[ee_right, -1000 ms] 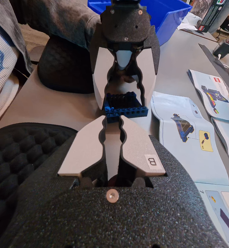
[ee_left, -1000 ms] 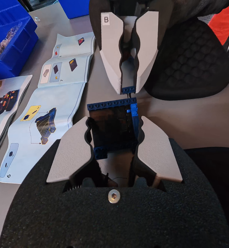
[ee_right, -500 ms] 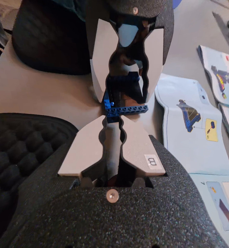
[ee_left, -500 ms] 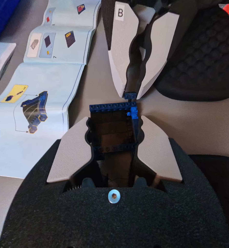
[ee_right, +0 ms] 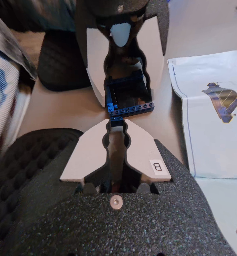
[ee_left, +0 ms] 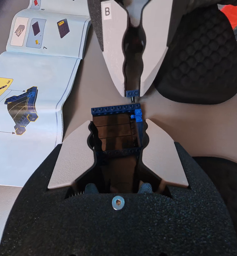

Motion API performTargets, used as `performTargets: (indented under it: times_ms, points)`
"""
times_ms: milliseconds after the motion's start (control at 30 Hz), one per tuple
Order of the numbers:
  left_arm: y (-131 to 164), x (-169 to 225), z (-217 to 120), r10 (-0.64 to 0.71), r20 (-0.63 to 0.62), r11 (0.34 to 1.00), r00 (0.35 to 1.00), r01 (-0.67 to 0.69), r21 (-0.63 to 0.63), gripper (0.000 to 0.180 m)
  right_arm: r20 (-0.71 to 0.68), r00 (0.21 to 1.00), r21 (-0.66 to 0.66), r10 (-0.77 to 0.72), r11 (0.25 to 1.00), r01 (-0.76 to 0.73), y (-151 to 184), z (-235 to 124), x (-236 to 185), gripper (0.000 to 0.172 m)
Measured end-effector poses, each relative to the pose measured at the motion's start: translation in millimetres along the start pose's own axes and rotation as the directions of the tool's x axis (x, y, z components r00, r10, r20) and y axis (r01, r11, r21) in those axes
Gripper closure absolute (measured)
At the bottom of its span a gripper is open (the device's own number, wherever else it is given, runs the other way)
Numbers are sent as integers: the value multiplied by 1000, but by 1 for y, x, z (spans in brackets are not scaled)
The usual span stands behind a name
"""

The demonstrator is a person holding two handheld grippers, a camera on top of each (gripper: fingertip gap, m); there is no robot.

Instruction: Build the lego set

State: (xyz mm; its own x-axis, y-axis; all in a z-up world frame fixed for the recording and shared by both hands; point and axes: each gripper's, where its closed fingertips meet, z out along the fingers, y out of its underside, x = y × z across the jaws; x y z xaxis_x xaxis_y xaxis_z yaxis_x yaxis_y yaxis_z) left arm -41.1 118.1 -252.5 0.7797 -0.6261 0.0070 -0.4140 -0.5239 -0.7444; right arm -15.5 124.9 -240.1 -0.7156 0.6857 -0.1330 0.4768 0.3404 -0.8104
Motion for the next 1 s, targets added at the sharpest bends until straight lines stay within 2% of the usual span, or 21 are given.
performTargets:
  times_ms: [67, 167, 400, 600, 767, 1000]
  points:
    - [0, 0, 0, -2, 7, 1000, 1000, 2, -2, 112, 16, 998, 12, 54, 998, -54, -1, -1, 0, 155]
    - [0, 0, 0, -4, 5, 1000, 1000, 4, -3, 112, 25, 998, -39, 63, 997, -62, 5, 4, -1, 155]
    - [1, 0, 1, -20, 7, 1000, 1000, 20, -6, 112, 64, 988, -44, 137, 990, -135, 5, 5, -2, 155]
    - [1, 0, 1, -25, 2, 1000, 1000, 25, -4, 112, 40, 999, -71, 21, 997, -18, 8, 6, -3, 155]
    - [1, 1, 1, -23, -6, 1000, 1000, 23, -3, 112, -6, 986, -92, -168, 982, 167, 9, 9, -1, 155]
    - [1, 0, 1, -19, 9, 1000, 1000, 19, -3, 113, -38, 979, -97, -202, 975, 198, 8, 10, -2, 154]
